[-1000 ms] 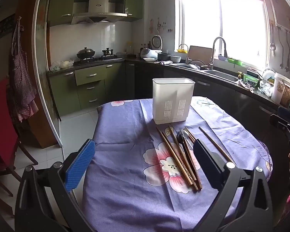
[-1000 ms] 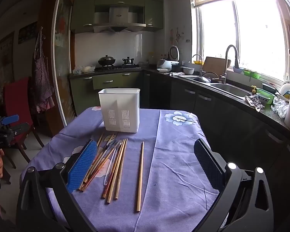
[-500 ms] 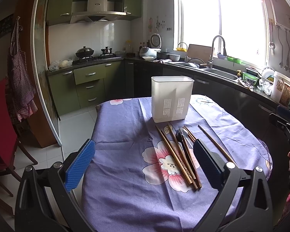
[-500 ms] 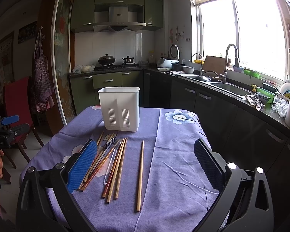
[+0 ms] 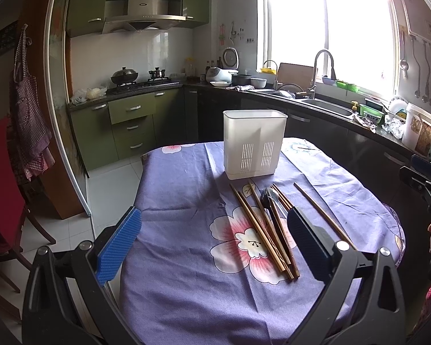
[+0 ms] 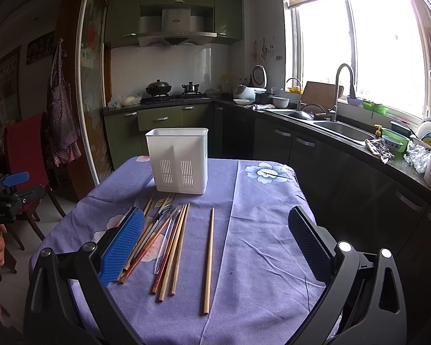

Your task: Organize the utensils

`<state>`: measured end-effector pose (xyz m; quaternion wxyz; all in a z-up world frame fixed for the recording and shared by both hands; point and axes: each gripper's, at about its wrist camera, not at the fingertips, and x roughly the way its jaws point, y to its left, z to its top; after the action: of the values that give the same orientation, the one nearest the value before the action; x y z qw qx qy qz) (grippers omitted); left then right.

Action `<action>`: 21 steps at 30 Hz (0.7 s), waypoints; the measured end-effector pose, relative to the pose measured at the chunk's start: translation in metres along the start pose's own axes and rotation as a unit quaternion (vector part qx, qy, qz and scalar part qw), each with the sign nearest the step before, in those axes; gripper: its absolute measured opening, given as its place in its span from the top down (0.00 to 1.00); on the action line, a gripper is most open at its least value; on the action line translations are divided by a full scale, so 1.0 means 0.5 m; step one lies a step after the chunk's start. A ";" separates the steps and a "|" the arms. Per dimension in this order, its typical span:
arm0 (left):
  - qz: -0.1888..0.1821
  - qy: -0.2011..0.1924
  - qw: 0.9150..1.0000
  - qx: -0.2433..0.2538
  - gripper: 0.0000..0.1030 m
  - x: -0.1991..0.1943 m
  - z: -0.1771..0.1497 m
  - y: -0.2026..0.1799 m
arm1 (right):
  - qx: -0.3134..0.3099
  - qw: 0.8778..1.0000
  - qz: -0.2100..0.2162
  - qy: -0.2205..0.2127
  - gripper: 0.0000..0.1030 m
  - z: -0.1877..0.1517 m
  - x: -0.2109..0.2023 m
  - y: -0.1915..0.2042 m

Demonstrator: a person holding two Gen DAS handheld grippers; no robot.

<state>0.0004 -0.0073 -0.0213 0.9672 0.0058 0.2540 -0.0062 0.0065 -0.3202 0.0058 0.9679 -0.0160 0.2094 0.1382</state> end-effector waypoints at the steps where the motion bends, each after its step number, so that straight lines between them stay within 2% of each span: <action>1: 0.000 0.000 1.000 0.000 0.06 -0.001 -0.002 0.000 | 0.000 1.000 0.000 0.000 0.04 -0.001 0.001 0.001; 21: 0.000 0.004 1.000 0.002 0.06 0.001 0.009 -0.002 | 0.000 1.000 0.000 0.001 0.04 -0.006 0.002 0.005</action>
<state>0.0033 -0.0081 -0.0176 0.9661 0.0077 0.2578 -0.0067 0.0055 -0.3179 0.0025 0.9675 -0.0163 0.2107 0.1386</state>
